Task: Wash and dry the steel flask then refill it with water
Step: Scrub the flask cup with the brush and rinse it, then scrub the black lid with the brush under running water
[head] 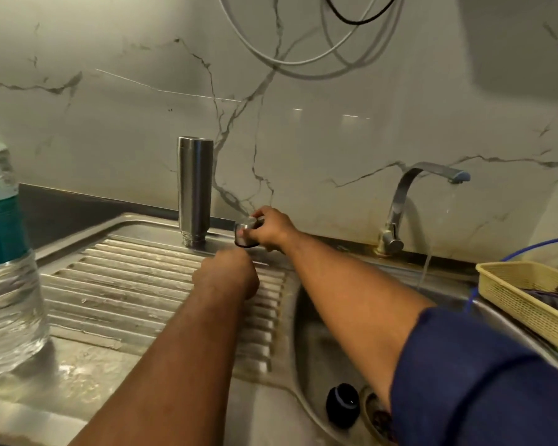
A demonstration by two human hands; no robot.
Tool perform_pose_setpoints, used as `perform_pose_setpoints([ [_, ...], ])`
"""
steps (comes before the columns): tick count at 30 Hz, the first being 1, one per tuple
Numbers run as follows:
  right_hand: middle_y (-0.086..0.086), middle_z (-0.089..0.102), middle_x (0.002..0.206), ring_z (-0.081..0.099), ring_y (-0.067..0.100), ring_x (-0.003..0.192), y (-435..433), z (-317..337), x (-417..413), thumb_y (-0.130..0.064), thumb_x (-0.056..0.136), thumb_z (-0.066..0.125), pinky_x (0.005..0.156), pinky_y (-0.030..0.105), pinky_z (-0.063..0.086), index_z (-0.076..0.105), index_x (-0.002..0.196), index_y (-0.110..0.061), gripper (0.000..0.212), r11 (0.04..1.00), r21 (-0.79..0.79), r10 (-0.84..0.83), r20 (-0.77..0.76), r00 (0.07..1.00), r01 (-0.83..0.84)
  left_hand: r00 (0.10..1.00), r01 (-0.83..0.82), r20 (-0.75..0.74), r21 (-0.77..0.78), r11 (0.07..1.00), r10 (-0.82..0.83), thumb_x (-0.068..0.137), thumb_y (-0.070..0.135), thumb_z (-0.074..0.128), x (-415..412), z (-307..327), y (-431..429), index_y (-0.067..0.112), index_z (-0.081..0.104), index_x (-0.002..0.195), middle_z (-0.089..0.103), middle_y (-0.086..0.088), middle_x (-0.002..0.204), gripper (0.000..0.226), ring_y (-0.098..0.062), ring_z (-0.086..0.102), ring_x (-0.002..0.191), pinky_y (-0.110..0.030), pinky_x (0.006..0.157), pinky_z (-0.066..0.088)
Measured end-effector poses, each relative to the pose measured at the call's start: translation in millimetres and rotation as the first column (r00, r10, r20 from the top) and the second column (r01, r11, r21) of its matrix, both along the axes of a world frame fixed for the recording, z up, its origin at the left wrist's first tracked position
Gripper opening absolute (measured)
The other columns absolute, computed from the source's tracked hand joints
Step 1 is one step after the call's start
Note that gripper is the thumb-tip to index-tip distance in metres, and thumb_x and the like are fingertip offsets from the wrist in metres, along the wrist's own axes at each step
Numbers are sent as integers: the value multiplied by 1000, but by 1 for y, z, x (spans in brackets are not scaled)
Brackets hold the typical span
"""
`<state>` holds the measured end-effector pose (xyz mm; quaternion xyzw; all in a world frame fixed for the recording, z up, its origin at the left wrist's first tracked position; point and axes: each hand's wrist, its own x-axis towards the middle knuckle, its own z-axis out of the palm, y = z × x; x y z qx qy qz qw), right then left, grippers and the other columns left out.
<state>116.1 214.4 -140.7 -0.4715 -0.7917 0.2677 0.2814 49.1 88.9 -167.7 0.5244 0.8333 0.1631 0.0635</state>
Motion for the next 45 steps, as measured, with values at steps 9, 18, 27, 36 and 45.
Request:
perform_pose_setpoints([
  [9,4,64,126,59,22,112,13,-20,-31,-42,78,86,98,35,49,55,120,-23,56,999,-7,34,65,997,-34,999,-29,-44,-184,983,21,89,23,70,17,3,3,18,53,138,52,-10,142,52,-33,48,132,-51,107,45],
  [18,6,57,142,56,24,127,-64,35,56,-53,83,78,102,32,46,49,144,-21,75,987,135,83,70,994,-92,980,191,-83,96,977,-184,91,36,61,25,0,-10,17,63,118,67,-11,126,34,-30,63,117,-42,98,53],
  [27,-3,57,134,48,12,124,-171,50,234,-49,91,70,101,31,43,54,138,-29,53,941,334,14,117,993,-52,899,432,-83,325,842,-429,92,34,69,108,34,-54,26,55,141,63,-1,139,52,-23,58,128,-37,108,44],
  [36,-7,70,99,56,-2,77,-171,47,330,-27,92,72,71,14,41,73,112,-21,21,952,273,-140,-6,990,136,817,570,-39,199,797,-575,93,38,68,201,46,-45,27,63,130,68,0,128,39,-18,62,118,-30,99,47],
  [45,-6,72,108,67,10,99,-116,-38,350,-36,89,75,87,30,56,73,116,-26,29,993,44,-119,378,918,111,712,498,44,-735,460,-701,96,13,67,199,-44,8,33,20,161,37,-9,160,83,-30,44,140,-33,107,39],
])
